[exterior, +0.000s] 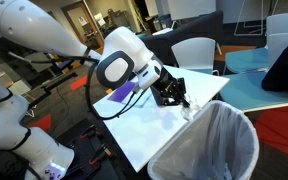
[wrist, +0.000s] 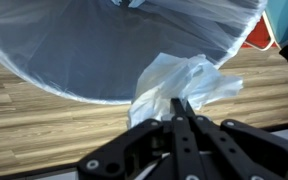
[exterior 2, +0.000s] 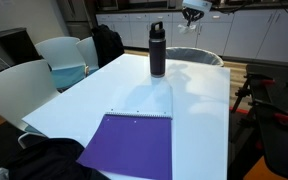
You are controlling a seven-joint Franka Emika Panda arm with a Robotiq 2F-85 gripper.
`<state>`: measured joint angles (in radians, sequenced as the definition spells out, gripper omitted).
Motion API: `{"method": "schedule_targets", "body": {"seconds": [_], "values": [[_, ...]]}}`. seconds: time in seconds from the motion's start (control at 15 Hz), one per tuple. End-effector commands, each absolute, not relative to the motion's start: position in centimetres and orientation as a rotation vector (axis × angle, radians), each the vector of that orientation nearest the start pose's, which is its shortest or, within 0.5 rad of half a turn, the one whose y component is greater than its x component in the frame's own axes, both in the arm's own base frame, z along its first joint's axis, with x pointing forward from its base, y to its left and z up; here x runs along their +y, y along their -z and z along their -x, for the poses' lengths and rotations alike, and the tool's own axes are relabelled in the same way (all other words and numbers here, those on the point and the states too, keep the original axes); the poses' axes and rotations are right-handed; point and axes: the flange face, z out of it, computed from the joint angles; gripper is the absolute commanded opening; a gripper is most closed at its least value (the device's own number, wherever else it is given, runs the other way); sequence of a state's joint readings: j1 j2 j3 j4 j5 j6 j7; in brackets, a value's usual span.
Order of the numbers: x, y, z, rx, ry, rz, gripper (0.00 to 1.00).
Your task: Put the crumpled paper inside the bin on the right
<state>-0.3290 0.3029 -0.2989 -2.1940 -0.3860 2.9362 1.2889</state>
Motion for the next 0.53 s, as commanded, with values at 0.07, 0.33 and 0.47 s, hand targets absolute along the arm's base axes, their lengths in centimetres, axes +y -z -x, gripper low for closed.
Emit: {"method": "schedule_targets", "body": {"seconds": [0.07, 0.33, 0.47], "values": [[-33.86, -29.72, -50.97, 2.294, 0.793, 2.15, 0.27], [-34.27, -29.88, -51.24, 2.334, 0.813, 2.106, 0.56], [-34.21, -30.0, -51.16, 2.338, 0.817, 2.097, 0.71]]}}
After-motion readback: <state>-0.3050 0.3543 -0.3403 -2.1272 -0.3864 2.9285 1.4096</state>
